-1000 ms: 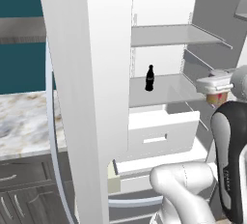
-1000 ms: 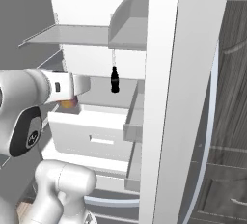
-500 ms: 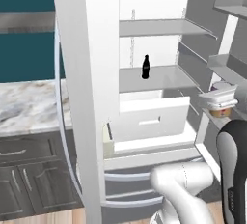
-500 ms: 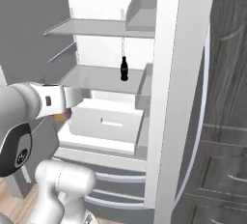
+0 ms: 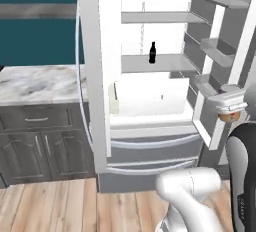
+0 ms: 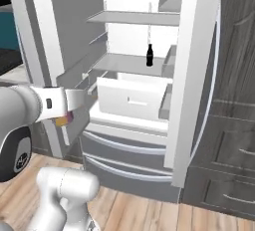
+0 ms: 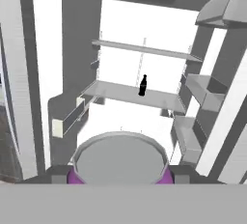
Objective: Open the fridge, grab two sodas, and place both sodas inside the bowl with ice on the dining counter.
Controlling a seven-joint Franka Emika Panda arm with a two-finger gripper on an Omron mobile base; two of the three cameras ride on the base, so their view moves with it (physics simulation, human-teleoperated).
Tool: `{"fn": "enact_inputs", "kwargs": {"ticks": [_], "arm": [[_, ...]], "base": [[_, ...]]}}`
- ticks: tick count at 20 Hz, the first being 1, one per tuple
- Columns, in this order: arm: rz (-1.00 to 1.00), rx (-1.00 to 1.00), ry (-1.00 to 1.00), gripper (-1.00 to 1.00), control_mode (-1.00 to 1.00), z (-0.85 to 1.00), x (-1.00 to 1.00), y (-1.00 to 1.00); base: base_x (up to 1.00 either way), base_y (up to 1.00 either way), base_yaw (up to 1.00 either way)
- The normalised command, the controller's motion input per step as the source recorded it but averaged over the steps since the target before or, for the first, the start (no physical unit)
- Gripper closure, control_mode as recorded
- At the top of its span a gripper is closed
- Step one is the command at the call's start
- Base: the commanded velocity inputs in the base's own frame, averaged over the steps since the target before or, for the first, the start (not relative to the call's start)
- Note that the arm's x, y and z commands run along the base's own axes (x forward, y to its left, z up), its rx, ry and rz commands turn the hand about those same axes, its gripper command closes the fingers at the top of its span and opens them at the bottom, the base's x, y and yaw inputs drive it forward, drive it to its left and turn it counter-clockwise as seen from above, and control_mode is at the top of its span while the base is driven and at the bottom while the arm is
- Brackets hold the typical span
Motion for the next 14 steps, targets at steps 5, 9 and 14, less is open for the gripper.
{"fn": "enact_inputs", "kwargs": {"ticks": [5,9,14], "arm": [[0.0,0.0,0.0,1.0,1.0,0.0,0.0,0.0],[0.0,0.0,0.0,1.0,1.0,0.0,0.0,0.0],[0.0,0.0,0.0,1.0,1.0,0.0,0.0,0.0]], "base": [[-0.99,0.31,0.32],[-0.74,0.54,0.41],[-0.37,0.8,0.5]]}}
